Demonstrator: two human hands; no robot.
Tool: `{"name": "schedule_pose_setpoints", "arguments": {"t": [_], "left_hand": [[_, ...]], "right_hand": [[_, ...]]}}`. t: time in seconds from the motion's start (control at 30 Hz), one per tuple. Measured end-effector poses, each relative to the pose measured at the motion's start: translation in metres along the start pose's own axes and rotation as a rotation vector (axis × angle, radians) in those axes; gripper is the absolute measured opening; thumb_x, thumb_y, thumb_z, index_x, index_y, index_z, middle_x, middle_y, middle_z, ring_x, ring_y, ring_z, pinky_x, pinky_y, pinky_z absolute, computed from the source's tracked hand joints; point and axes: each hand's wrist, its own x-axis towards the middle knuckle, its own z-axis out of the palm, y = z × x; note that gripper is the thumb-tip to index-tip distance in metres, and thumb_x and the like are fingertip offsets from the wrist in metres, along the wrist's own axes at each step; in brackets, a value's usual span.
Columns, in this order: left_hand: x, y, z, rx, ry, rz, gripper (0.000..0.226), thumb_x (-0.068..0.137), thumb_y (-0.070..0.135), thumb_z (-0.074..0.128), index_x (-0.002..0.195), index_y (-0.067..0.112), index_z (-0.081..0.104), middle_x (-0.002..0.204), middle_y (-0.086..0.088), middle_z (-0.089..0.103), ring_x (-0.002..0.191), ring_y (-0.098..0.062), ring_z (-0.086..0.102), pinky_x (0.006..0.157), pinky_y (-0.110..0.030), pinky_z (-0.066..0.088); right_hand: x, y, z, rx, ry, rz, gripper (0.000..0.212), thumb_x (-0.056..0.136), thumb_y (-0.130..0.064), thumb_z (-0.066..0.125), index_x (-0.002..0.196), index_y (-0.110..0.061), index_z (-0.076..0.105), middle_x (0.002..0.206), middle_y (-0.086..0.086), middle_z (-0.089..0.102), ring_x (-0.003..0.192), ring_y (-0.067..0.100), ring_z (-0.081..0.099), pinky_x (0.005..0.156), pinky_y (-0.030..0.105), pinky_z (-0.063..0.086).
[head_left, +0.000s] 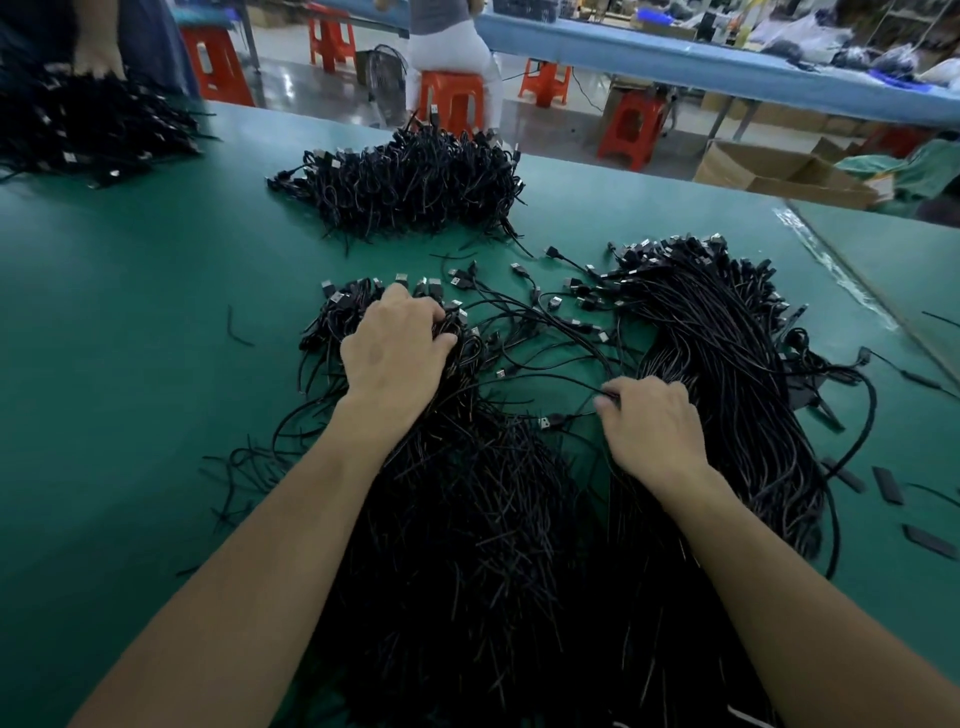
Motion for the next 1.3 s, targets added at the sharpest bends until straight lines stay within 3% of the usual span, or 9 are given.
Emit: {"name": "schedule_pose_setpoints", "arguments": {"t": [0.17,0.33,0.43,0.6,0.73,0.9,1.03,1.17,1.3], "left_hand": [[-0.003,0.008,-0.006,0.005,0.088,0.241,0.034,0.091,0.047,0.066,0.118,0.026,0.068,0.106,0.000,0.060,0.108,-0.021,0.055,0.066,-0.031,0.040],[-0.010,0.029,-0.006,-0.222,-0.365,0.372,0.055,0.098,0.056,0.047,0.139,0.022,0.052,0.131,-0.002,0.060,0.120,-0.017,0.056,0.103,-0.038,0.046],[-0.015,0.031,-0.005,-0.432,-0.418,0.301,0.031,0.104,0.038,0.047,0.104,0.015,0.067,0.080,0.003,0.069,0.067,-0.013,0.066,0.065,-0.034,0.055],[-0.020,0.010,-0.027,-0.736,-0.370,0.174,0.037,0.096,0.049,0.055,0.079,0.021,0.071,0.042,0.012,0.037,0.036,-0.008,0.029,0.042,-0.024,0.033],[-0.023,0.007,-0.044,-0.630,-0.395,0.207,0.041,0.102,0.046,0.047,0.078,0.025,0.073,0.040,0.011,0.025,0.040,-0.010,0.024,0.053,-0.030,0.038],[-0.033,0.020,-0.042,-0.542,-0.580,0.281,0.033,0.104,0.038,0.045,0.086,0.029,0.071,0.046,0.010,0.031,0.043,-0.008,0.030,0.046,-0.023,0.032],[-0.039,0.016,-0.036,-0.574,-0.616,0.317,0.030,0.105,0.029,0.045,0.091,0.030,0.071,0.060,-0.011,0.050,0.054,-0.023,0.049,0.056,-0.038,0.043],[-0.047,0.011,-0.037,-0.760,-0.537,0.289,0.036,0.105,0.026,0.048,0.075,0.029,0.067,0.048,0.014,0.048,0.044,-0.001,0.042,0.049,-0.013,0.036],[-0.048,0.009,-0.041,-0.824,-0.502,0.181,0.048,0.095,0.052,0.048,0.061,0.021,0.063,0.046,0.008,0.033,0.041,-0.008,0.028,0.044,-0.019,0.028]], "right_hand": [[0.005,0.002,-0.016,0.519,0.199,-0.126,0.017,0.103,-0.021,0.052,0.101,-0.021,0.069,0.093,-0.003,0.066,0.089,0.019,0.055,0.079,0.030,0.045],[-0.007,-0.002,-0.046,1.357,-0.051,-0.168,0.021,0.104,-0.008,0.045,0.093,-0.018,0.060,0.067,-0.006,0.057,0.050,0.006,0.045,0.043,0.017,0.036],[-0.005,0.003,-0.060,1.540,0.023,-0.079,0.022,0.104,-0.011,0.044,0.092,-0.018,0.061,0.066,-0.007,0.052,0.048,0.003,0.035,0.040,0.016,0.031],[0.008,0.027,-0.071,1.200,0.326,0.257,0.017,0.105,-0.015,0.043,0.101,-0.016,0.059,0.079,-0.004,0.054,0.058,0.005,0.043,0.052,0.019,0.036],[-0.002,0.020,-0.068,0.463,0.052,-0.003,0.033,0.099,-0.030,0.057,0.129,-0.018,0.053,0.113,0.001,0.064,0.091,0.012,0.058,0.079,0.012,0.046],[-0.023,-0.021,-0.062,0.049,0.090,-0.309,0.097,0.092,-0.053,0.056,0.157,-0.023,-0.010,0.166,0.005,0.006,0.153,0.022,0.002,0.118,0.036,-0.002],[-0.033,-0.034,-0.057,-0.024,0.150,-0.544,0.073,0.098,-0.049,0.047,0.158,-0.032,0.009,0.167,0.000,0.006,0.153,0.019,-0.007,0.124,0.039,-0.008],[-0.034,-0.040,-0.055,0.183,0.033,-0.644,0.032,0.102,-0.044,0.037,0.107,-0.027,0.063,0.109,-0.009,0.065,0.115,0.013,0.055,0.121,0.031,0.017],[-0.036,-0.041,-0.054,0.526,0.017,-0.577,0.025,0.102,-0.036,0.048,0.092,-0.021,0.066,0.082,-0.012,0.063,0.078,0.006,0.058,0.076,0.022,0.046]]}}
